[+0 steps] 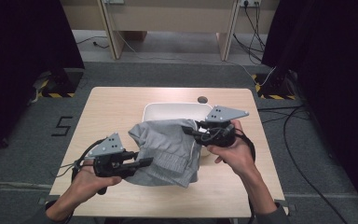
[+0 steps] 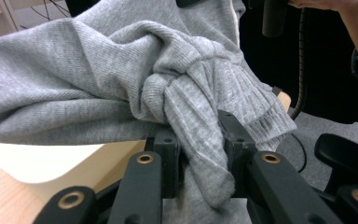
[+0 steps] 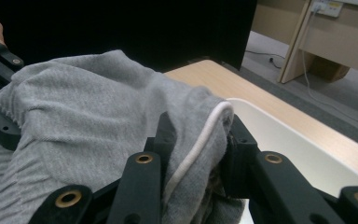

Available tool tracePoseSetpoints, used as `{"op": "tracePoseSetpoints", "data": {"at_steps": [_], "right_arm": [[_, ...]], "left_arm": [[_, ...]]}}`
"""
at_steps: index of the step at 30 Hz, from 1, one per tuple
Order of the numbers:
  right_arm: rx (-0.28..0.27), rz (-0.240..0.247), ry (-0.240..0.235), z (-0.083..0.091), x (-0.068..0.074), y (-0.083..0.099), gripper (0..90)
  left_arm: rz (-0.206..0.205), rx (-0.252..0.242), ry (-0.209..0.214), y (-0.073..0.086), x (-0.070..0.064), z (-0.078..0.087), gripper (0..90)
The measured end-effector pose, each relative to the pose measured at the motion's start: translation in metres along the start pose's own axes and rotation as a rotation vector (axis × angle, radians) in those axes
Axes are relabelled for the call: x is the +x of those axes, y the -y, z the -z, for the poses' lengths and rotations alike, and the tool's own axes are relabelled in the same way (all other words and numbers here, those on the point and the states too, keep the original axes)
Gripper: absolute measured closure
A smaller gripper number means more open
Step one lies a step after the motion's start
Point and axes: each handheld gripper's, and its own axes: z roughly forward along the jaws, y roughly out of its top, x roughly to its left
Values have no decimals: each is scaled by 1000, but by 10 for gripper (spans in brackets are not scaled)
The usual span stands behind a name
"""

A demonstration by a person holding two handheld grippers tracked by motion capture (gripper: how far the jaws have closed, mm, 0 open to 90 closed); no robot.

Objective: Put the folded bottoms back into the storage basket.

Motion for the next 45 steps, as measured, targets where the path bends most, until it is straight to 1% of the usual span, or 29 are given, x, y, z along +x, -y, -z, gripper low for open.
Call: {"op": "tracePoseSetpoints", "data": {"at_steps": [5,6,7,9,10,11,13,17,19,21,22,23,24,25,26,27,30,31,33,34,35,36,37,39,40,41,42,44,45], "right_arm": [[3,10,22,3,-9,-20,724],[6,15,26,4,-11,-24,725],[6,18,35,4,-14,-27,724],[10,7,36,3,-21,-33,725],[11,6,39,2,-24,-35,725],[21,6,44,1,-27,-37,725],[29,8,46,-2,-33,-39,725],[49,-10,61,-8,-44,-39,725],[50,-9,63,-10,-46,-39,726],[68,-8,78,-15,-55,-38,726],[72,-5,83,-17,-58,-38,726],[72,-5,83,-17,-58,-38,726],[79,-10,86,-22,-64,-37,726],[87,-14,89,-25,-67,-37,726],[87,-14,89,-25,-67,-37,726],[92,-18,96,-30,-74,-37,726],[105,-18,107,-39,-82,-37,726],[105,-18,107,-39,-82,-37,726],[113,-35,112,-44,-89,-37,727],[117,-48,122,-49,-96,-36,727],[115,-53,120,-52,-99,-35,727],[117,-60,121,-54,-102,-34,727],[120,-64,123,-56,-105,-32,727],[130,-75,129,-61,-110,-30,727],[130,-75,129,-61,-110,-30,727],[136,-80,135,-65,-114,-27,727],[136,-80,135,-65,-114,-27,727],[148,-104,142,-72,-120,-24,727],[149,-103,144,-74,-122,-23,727]], "left_arm": [[-17,-3,-8,-22,4,-1,718],[-17,-3,-8,-22,4,-1,718],[-20,-1,-18,-30,8,-4,718],[-8,3,-23,-37,13,-8,718],[-8,3,-23,-37,13,-8,718],[2,9,-26,-41,17,-13,718],[11,14,-26,-43,22,-18,718],[23,22,-37,-47,30,-29,718],[28,27,-41,-47,32,-31,718],[34,42,-57,-50,40,-40,719],[34,42,-57,-50,40,-40,718],[38,48,-62,-50,43,-43,718],[38,52,-66,-52,46,-46,718],[46,61,-62,-54,53,-52,719],[46,61,-62,-54,53,-52,719],[60,71,-70,-54,61,-58,718],[75,77,-78,-56,70,-66,719],[75,77,-78,-56,70,-66,719],[83,75,-85,-57,75,-70,719],[85,78,-90,-57,79,-74,719],[85,78,-90,-57,79,-74,719],[95,83,-96,-56,85,-79,719],[95,83,-96,-56,85,-79,719],[105,94,-101,-54,93,-87,719],[105,94,-101,-54,93,-87,719],[120,96,-106,-52,100,-91,719],[120,96,-106,-52,100,-91,719],[138,98,-109,-48,107,-99,719],[140,97,-106,-47,108,-102,719]]}}
